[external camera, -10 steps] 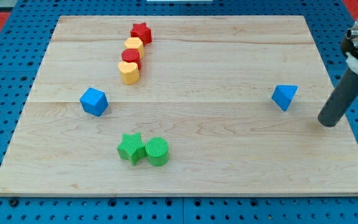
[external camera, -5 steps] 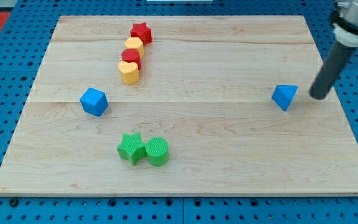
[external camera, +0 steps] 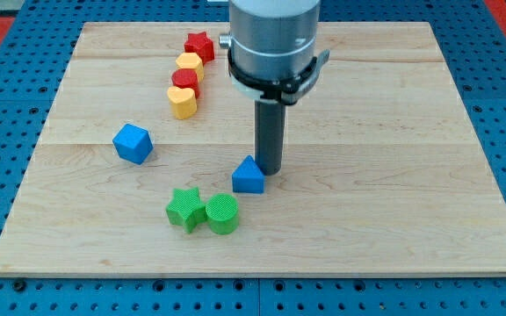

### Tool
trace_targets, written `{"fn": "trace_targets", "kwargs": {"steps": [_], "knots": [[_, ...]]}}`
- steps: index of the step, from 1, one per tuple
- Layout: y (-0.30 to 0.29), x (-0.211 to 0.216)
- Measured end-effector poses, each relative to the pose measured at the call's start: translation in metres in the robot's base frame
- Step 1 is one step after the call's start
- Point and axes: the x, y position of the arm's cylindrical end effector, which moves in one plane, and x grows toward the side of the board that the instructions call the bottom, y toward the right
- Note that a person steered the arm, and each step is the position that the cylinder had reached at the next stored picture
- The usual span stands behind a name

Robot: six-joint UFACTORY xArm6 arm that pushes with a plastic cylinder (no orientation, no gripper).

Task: Push blue triangle near blue cube

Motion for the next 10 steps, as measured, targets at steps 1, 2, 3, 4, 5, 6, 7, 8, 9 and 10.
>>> {"fn": "trace_targets", "kwargs": {"steps": [1,2,3,4,5,6,7,8,9,10], "knots": [[0.003,0.021],[-0.011,0.034],[-0.056,0.015],[-0.081,-0.007],[-0.074,-0.023],[-0.065,-0.034],[-0.086,-0.034],[-0.126,-0.034],[-0.117,-0.037],[-0.073,-0.08]]}}
